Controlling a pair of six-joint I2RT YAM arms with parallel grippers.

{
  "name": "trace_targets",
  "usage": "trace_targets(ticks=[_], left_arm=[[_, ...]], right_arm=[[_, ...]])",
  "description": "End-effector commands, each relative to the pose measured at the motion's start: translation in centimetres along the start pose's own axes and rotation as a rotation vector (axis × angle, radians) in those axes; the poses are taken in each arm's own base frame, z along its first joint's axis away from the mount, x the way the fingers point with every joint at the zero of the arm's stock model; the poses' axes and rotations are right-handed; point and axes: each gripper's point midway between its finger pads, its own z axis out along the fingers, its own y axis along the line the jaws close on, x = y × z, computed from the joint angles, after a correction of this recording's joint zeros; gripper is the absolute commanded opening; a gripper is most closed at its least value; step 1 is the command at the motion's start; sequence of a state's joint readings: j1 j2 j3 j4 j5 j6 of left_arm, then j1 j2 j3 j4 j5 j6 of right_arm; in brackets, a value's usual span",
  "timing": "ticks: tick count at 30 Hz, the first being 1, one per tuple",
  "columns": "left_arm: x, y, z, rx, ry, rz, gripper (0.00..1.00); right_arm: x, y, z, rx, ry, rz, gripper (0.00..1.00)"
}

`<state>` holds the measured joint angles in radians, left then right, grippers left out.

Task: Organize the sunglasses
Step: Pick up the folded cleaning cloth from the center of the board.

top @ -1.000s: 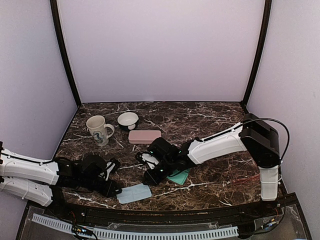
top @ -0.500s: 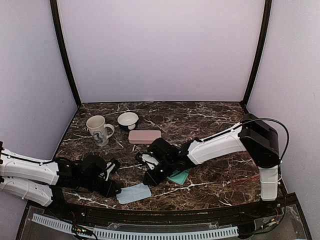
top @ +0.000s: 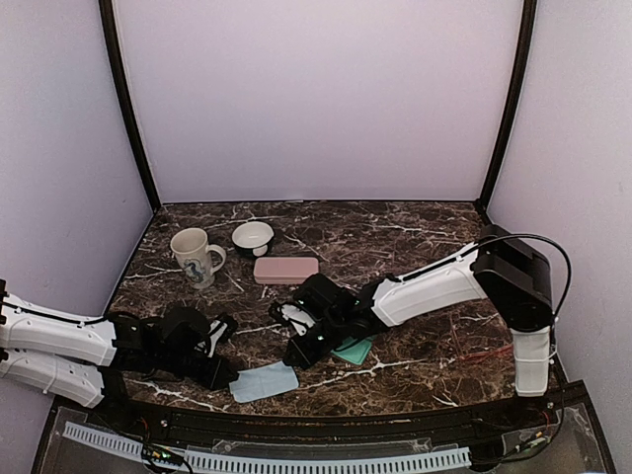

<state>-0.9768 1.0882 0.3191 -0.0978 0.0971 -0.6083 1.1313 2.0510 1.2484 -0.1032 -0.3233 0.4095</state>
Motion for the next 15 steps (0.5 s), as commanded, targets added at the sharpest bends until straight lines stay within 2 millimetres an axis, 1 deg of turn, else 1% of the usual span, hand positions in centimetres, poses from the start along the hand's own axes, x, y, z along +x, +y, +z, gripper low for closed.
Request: trace_targets(ticks=[1, 8, 15], left_arm=[[-1.4, -0.5, -0.5, 0.003, -0.039, 0.015, 0.00], [-2.9, -0.9, -1.5, -0.002, -0.090, 0.029, 0.00], [-4.6, -2.2, -2.7, 0.028, -0.143, 0.069, 0.00]], right_arm=[[-1.1, 0.2, -1.5, -0.015, -0.053, 0.018, 0.00], [-1.9, 0.0, -3.0, -0.002, -0.092, 0.013, 0.00], [-2.7, 0.3, -4.5, 0.002, -0.143, -0.005, 0.00]])
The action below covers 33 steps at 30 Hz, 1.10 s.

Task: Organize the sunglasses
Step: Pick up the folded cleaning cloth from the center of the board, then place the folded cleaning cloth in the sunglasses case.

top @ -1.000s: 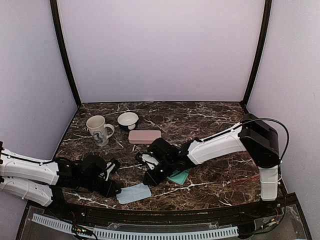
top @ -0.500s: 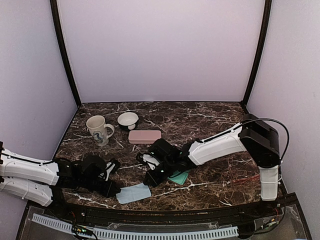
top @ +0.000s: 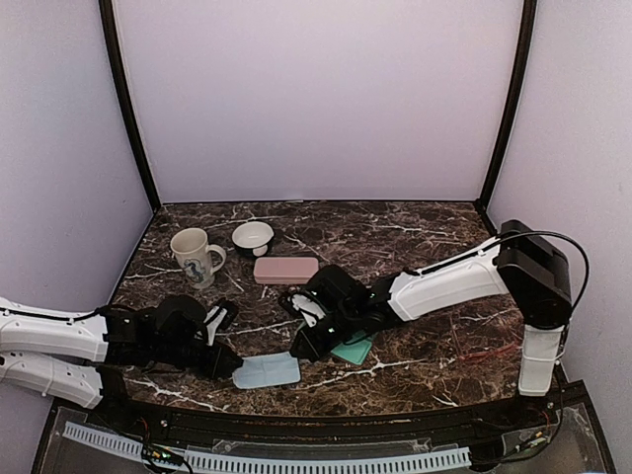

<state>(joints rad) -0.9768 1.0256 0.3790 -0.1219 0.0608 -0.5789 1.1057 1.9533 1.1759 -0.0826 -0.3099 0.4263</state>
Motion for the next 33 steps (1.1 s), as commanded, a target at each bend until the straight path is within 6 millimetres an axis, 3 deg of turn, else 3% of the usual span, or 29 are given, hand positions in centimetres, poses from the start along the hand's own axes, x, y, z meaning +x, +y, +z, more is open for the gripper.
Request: trace_targets(ticks=[1, 3, 15, 25, 33], left_arm=[[-1.8, -0.7, -0.9, 0.004, -0.045, 0.037, 0.00], [-2.1, -0.8, -0.9, 0.005, -0.048, 0.046, 0.00], [-4.6, -2.2, -0.4, 0.008, -0.075, 0.084, 0.00], [-7.7, -4.1, 2.5, 0.014, -0.054, 0.161, 0.00], [-9.5, -6.0, 2.9, 0.061, -0.067, 0.201, 0.00]], right_arm=[[-2.4, 0.9, -1.9, -0.007, -0.097, -0.028, 0.00], [-1.5, 0.4, -2.2, 0.009, -0.093, -0.020, 0.00], [-1.1, -0.9, -5.1, 0.092, -0.173, 0.022, 0.00], [-0.3, -2.4, -7.7, 0.180, -0.235, 0.096, 0.00], [0.9, -3.3, -9.0, 0.222, -0.251, 0.135, 0.00]])
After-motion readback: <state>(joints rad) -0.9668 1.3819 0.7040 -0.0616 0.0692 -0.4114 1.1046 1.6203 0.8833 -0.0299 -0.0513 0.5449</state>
